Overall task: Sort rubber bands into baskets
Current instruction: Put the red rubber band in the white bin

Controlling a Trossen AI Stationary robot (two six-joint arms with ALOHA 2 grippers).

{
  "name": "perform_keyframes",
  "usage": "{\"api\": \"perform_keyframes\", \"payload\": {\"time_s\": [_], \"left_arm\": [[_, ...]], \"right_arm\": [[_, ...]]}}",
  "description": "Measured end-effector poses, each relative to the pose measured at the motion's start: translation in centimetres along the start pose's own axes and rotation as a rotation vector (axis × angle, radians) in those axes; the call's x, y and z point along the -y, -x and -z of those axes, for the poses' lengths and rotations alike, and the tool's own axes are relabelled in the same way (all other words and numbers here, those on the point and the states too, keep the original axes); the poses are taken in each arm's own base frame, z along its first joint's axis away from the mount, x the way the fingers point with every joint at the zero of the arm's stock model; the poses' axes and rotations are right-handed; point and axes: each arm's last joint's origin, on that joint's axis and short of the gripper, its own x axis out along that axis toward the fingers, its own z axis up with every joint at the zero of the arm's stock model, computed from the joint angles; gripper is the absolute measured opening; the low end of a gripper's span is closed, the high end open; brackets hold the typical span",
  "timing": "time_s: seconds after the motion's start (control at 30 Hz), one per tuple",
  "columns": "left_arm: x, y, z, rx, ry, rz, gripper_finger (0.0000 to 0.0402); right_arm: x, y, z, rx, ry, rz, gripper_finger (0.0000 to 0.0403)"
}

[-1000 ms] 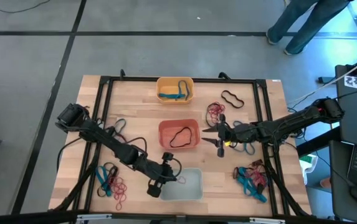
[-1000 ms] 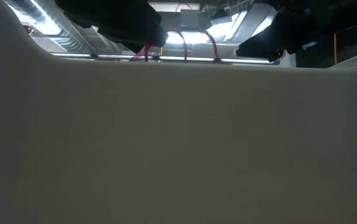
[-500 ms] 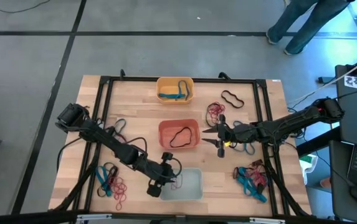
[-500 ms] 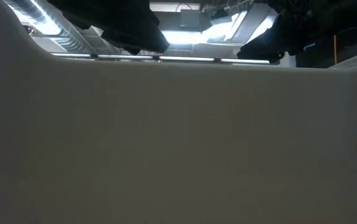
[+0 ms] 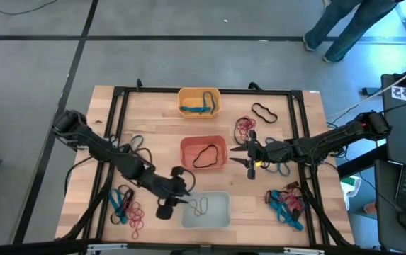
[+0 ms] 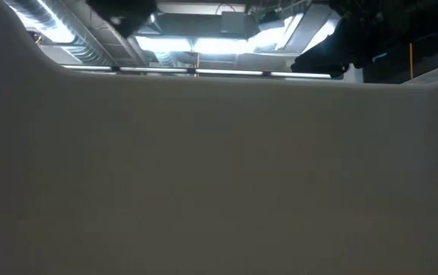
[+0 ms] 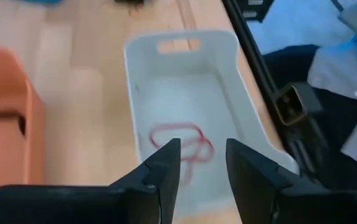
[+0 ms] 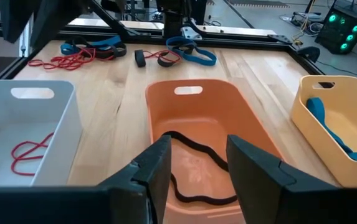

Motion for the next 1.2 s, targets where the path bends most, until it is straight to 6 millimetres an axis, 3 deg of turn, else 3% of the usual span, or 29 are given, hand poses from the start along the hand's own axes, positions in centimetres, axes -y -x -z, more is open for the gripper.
{"api": "perform_keyframes", "payload": {"time_s": [0.33, 0.63, 1.2], "left_arm": [[2.9, 1.8, 3.2, -0.212, 0.140, 0.003, 0.0119], [4.3, 2.9, 5.8, -0.371, 0.266, -0.082, 0.0119], [7.1, 3.7, 9.5, -0.408, 0.504, -0.084, 0.0119]], "right_arm": [[0.0, 0.0, 0.0, -0.001, -0.012, 0.000, 0.0156], [0.0, 0.0, 0.0, -0.001, -0.012, 0.000, 0.0156], [0.0, 0.0, 0.0, -0.003, -0.011, 0.000, 0.0156]]}}
